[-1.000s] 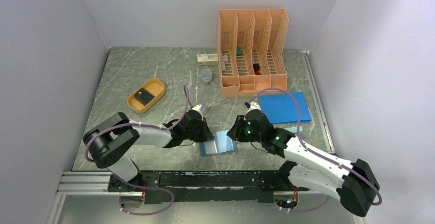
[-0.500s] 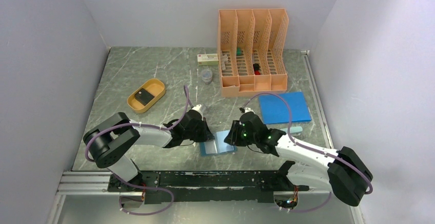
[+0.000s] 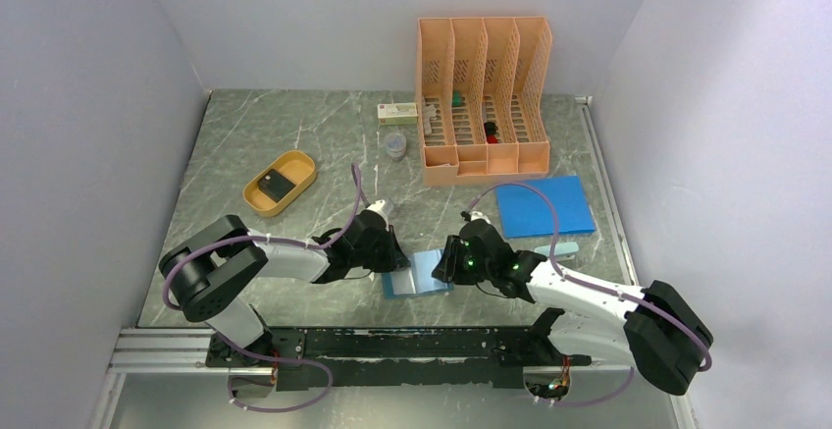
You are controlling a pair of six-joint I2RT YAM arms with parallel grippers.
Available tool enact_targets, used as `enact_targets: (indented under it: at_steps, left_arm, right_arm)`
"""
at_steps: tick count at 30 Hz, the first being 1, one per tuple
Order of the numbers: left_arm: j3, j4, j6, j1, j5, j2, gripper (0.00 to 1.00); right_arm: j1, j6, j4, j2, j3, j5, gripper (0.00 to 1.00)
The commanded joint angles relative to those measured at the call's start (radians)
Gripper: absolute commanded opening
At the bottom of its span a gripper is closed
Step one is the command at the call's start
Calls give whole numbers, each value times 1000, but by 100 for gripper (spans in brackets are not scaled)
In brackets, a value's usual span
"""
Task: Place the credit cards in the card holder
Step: Open the card holder at the center of the board.
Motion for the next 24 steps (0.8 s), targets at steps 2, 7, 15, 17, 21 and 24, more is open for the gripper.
enact_targets:
  at_steps: [2, 7, 15, 17, 21, 24]
  left_arm:
    - [-43, -127, 38, -2, -62, 48, 5]
    - [-41, -124, 37, -2, -62, 53, 5]
    - [-41, -126, 36, -2, -62, 48, 5]
    - [-40, -128, 35, -2, -61, 45, 5]
    - [-38, -133, 35, -3, -62, 37, 5]
    - [-39, -139, 35, -1, -61, 29, 5]
  right_arm:
    - [-6, 5, 40, 3, -15, -15, 38]
    - [-7, 6, 72, 17, -22, -50, 35]
    - [-7, 11, 131, 12, -33, -108, 32]
    - [-7, 13, 167, 17, -37, -133, 32]
    - [-7, 25, 213, 42, -39, -163, 32]
    - [-6, 31, 242, 55, -37, -178, 32]
